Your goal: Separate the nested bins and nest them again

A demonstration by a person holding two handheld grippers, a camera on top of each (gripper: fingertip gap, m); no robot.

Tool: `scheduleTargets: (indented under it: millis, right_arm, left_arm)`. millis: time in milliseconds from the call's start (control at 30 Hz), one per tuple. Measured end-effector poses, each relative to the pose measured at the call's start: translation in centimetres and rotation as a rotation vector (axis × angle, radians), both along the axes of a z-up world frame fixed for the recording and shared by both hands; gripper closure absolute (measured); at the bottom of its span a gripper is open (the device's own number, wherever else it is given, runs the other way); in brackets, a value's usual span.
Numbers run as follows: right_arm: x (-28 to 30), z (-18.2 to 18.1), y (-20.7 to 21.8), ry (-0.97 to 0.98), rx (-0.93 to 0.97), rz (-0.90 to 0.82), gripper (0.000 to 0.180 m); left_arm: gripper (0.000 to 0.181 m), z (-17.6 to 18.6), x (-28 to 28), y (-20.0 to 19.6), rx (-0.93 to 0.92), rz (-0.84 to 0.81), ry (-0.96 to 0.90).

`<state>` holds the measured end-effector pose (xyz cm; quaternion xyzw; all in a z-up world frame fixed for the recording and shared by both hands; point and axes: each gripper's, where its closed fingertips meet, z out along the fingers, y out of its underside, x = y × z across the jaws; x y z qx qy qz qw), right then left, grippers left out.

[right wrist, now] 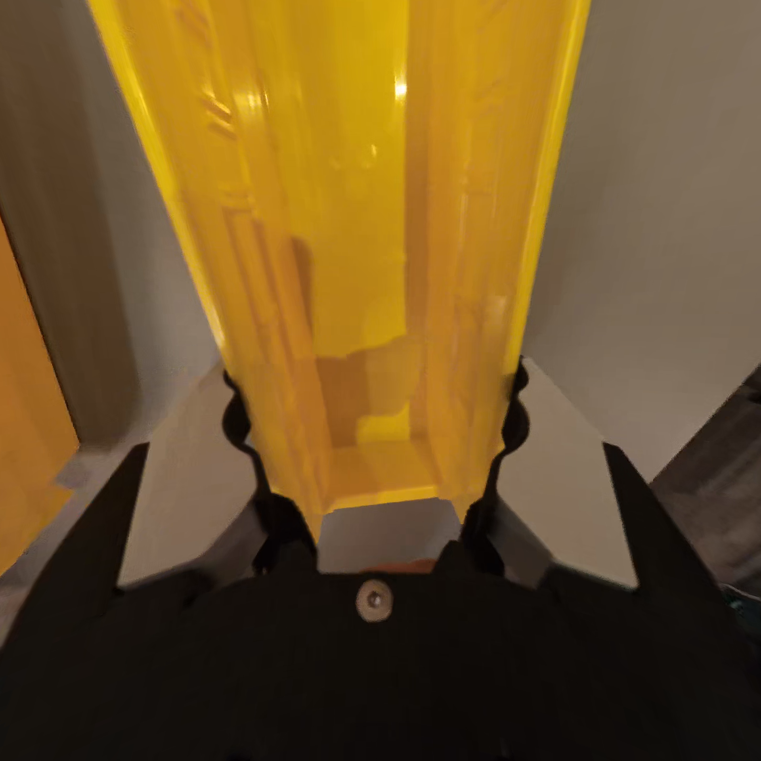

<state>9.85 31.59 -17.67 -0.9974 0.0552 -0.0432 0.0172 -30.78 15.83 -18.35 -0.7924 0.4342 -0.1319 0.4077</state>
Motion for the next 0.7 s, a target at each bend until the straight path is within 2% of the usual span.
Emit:
scheduleTargets:
  millis: [33, 133, 233, 367, 467, 600, 700]
  right_arm:
    - [0.0, 0.2, 0.1, -0.004, 0.004, -0.028, 0.064]
    - [-0.8, 0.4, -0.4, 0.008, -0.001, -0.161, 0.076]
    - [-2.3, 0.5, -1.0, -0.007, -0.026, -0.173, 0.081]
    - [-4.6, 0.7, -0.4, 0.065, 0.048, -0.291, 0.082]
    - [-5.3, 0.6, -0.8, 0.034, 0.015, -0.265, 0.078]
    - [-5.9, 0.2, -1.1, 0.003, -0.008, -0.239, 0.054]
    - [-6.4, 2.5, 0.0, -0.039, 0.022, -0.201, 0.044]
  left_arm:
    - [0.128, 0.0, -0.1, 0.1, 0.008, 0.001, 0.007]
    - [0.129, 0.0, -0.3, 0.1, 0.002, 0.006, -0.001]
    - [0.129, 0.2, -0.3, 0.0, -0.025, 0.013, -0.029]
    - [0.129, 0.4, -0.4, -0.1, -0.035, 0.016, -0.046]
    - [0.129, 0.5, -0.4, -0.1, -0.026, 0.016, -0.04]
    - [0.129, 0.4, -0.4, 0.0, -0.019, 0.018, -0.029]
    - [0.129, 0.5, -0.5, -0.1, -0.031, 0.023, -0.038]
